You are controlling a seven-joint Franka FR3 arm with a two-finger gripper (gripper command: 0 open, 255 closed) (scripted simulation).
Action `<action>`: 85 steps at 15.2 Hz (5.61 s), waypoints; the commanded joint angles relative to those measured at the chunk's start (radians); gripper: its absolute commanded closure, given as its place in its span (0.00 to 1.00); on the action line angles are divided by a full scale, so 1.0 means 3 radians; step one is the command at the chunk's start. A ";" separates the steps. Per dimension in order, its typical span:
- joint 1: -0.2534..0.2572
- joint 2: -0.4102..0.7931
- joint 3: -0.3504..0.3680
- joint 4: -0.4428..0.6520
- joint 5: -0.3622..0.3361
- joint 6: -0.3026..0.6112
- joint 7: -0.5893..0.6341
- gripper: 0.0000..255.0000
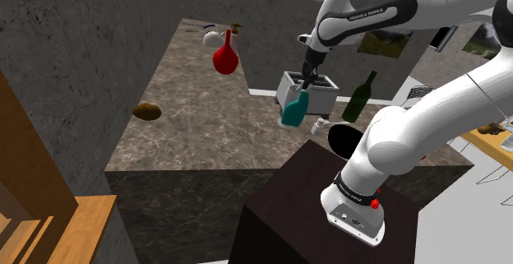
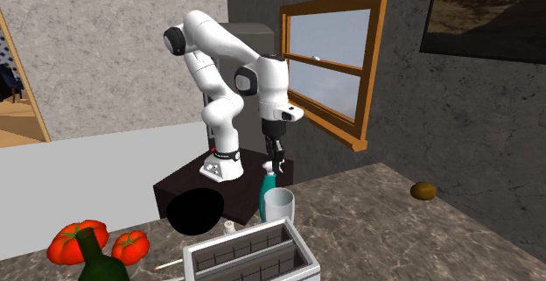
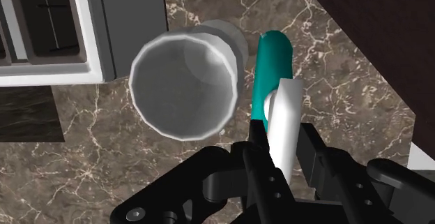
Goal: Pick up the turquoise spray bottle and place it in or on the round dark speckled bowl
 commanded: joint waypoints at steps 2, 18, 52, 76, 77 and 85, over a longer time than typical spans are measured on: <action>-0.0001 -0.0063 0.0051 0.0098 0.0016 -0.0162 0.0004 1.00; 0.0020 -0.0235 0.0255 0.0680 0.0120 -0.0917 -0.0020 1.00; -0.0914 -0.1921 0.0004 0.0719 -0.0684 -0.2389 -0.1172 1.00; -0.1139 -0.2224 -0.0542 -0.0342 -0.1210 -0.1606 -0.1060 1.00; -0.1142 -0.2225 -0.0551 -0.0353 -0.1218 -0.1595 -0.1058 1.00; -0.1144 -0.2224 -0.0549 -0.0353 -0.1217 -0.1595 -0.1060 0.00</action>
